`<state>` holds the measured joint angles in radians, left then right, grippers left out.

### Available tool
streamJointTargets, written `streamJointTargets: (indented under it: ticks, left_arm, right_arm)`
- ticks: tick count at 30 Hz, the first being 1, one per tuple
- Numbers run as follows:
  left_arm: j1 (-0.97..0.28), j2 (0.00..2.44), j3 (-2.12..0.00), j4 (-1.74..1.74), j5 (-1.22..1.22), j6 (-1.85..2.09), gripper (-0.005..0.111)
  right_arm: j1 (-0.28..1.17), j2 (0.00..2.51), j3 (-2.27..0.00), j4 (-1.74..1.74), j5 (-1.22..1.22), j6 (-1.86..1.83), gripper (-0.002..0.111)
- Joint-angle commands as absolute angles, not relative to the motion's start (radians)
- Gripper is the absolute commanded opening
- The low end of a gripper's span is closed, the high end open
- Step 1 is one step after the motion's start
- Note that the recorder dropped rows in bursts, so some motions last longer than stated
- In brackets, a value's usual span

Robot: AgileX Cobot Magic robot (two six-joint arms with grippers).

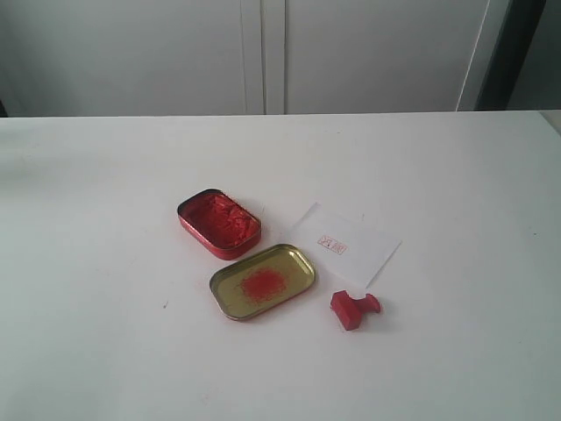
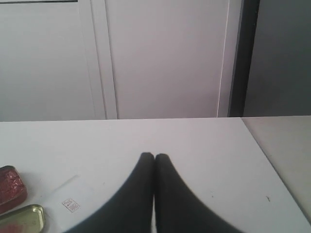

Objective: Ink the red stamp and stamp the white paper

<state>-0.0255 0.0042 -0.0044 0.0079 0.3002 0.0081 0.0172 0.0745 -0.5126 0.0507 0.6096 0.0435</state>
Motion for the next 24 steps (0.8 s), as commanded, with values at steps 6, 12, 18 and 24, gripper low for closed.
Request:
streamJointTargets:
  ticks: [6,12,18,24]
  left_arm:
    - [-0.023,0.0,0.0,0.009,0.298,0.0,0.0]
    - [-0.023,0.0,0.0,0.009,0.298,0.0,0.0]
    - [-0.023,0.0,0.0,0.009,0.298,0.0,0.0]
    - [-0.023,0.0,0.0,0.009,0.298,0.0,0.0]
  right_arm:
    - [0.011,0.0,-0.428,-0.035,0.605,0.038,0.0]
    - [0.011,0.0,-0.384,-0.037,0.564,0.038,0.0]
    - [0.011,0.0,-0.313,-0.04,0.509,0.038,0.0]
    - [0.011,0.0,-0.276,-0.04,0.489,0.038,0.0]
